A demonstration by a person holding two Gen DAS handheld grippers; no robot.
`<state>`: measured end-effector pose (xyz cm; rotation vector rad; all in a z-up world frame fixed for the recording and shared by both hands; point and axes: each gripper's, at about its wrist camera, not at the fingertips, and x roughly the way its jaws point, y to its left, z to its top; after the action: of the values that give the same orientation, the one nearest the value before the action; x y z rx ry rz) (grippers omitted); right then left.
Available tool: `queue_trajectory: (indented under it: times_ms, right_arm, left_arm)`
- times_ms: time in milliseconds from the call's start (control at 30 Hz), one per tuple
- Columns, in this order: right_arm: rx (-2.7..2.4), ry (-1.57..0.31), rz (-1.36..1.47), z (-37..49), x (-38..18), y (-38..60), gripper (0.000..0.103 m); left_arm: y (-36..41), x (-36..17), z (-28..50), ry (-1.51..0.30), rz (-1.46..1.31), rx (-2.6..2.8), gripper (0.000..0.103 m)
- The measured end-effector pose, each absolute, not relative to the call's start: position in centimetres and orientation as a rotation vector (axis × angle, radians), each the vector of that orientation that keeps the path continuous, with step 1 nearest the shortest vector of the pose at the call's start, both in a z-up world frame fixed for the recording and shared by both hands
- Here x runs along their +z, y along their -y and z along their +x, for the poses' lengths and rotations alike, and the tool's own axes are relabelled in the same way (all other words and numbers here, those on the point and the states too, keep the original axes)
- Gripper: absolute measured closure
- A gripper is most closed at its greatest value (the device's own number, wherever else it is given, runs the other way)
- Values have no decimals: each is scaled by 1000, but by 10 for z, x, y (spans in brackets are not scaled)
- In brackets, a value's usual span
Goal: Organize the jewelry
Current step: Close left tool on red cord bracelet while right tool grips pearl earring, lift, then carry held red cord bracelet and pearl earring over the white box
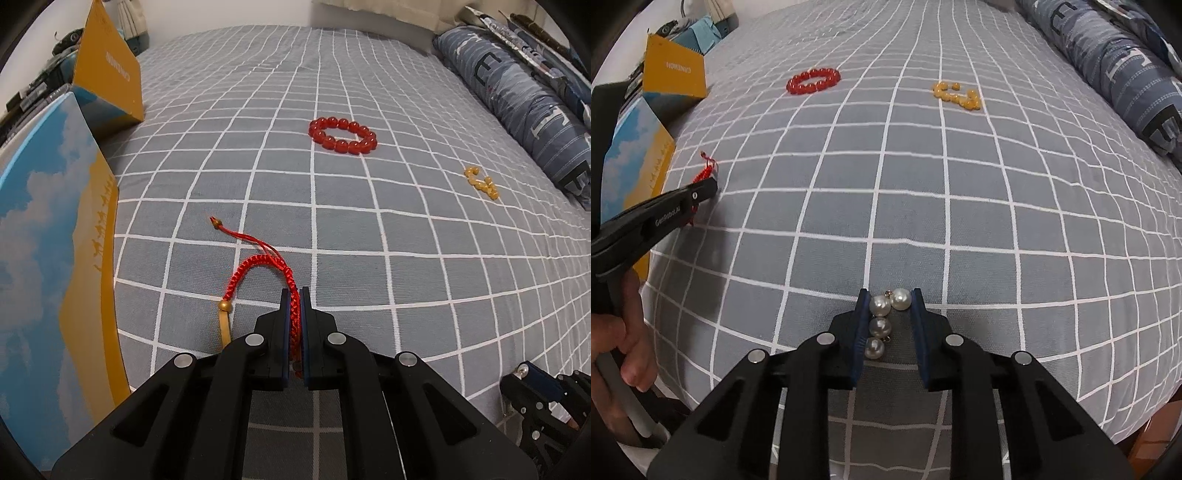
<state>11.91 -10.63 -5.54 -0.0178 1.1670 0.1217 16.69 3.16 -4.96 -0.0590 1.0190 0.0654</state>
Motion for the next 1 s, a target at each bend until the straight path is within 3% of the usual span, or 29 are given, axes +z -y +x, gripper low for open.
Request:
queue_trajectory:
  times_ms: [1000]
  right_arm:
    - [77, -915, -12, 98, 17, 112, 82]
  left_arm:
    - [-26, 23, 122, -888, -52, -1, 99]
